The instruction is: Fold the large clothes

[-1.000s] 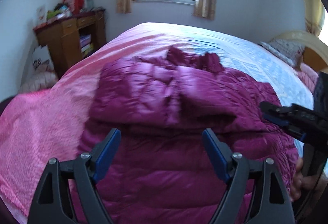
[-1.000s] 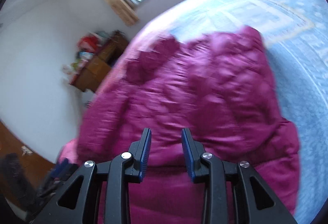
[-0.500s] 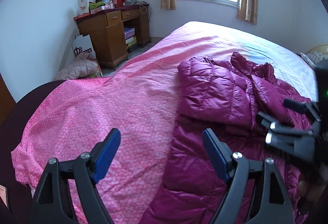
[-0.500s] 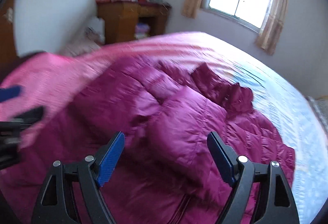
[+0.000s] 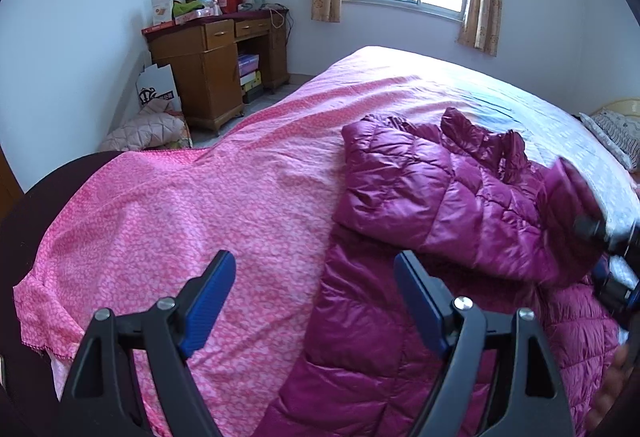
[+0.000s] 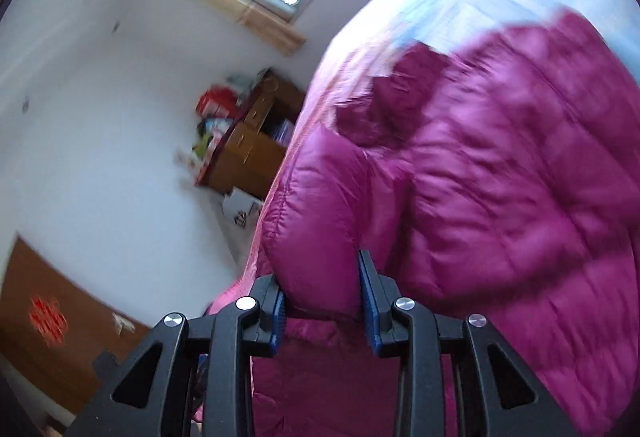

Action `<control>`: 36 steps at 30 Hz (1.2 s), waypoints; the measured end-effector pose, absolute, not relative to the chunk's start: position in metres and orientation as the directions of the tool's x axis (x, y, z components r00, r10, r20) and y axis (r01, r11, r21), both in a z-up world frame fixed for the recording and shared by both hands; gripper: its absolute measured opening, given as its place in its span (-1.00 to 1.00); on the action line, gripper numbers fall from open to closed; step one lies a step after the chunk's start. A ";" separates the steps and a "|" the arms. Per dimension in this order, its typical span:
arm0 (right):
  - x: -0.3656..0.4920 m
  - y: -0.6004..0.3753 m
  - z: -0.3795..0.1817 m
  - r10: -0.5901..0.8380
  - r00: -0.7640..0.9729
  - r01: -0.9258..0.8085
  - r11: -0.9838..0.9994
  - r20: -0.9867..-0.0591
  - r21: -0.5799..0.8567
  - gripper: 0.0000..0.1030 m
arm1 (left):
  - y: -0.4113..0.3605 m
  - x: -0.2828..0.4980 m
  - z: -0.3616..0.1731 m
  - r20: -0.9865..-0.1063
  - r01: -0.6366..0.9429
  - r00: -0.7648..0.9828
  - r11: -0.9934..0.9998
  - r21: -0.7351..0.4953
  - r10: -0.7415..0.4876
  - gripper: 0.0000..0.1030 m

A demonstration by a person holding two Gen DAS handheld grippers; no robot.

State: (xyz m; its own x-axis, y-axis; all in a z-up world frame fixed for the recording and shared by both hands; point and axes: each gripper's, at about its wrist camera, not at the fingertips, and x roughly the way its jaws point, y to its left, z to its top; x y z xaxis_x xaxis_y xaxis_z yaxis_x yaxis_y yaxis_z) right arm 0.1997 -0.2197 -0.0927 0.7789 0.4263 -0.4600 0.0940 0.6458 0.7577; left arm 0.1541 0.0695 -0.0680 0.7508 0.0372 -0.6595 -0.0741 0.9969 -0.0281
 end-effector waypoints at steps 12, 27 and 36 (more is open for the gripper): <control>0.161 -0.228 -0.046 0.068 0.819 0.191 0.904 -0.570 0.382 0.05 | 0.054 0.168 -0.059 -0.648 -0.066 0.759 0.998 0.020 0.063 0.63; 0.250 -0.199 -0.085 0.116 0.677 0.038 0.981 -0.727 0.192 0.05 | -0.010 0.261 -0.049 -0.660 -0.042 0.747 0.996 0.074 0.080 0.64; 0.248 -0.191 -0.106 0.093 0.682 -0.015 0.993 -0.725 0.113 0.07 | 0.005 0.284 -0.108 -0.723 -0.121 0.671 0.987 0.110 0.163 0.76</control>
State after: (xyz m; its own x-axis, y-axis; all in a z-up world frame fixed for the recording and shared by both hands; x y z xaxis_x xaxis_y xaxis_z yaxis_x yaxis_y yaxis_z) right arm 0.2478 -0.1912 -0.1064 0.6822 0.0930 -0.7252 -0.0150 0.9934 0.1133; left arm 0.2842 0.0047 -0.1078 0.6712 0.1629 -0.7232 -0.1214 0.9865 0.1095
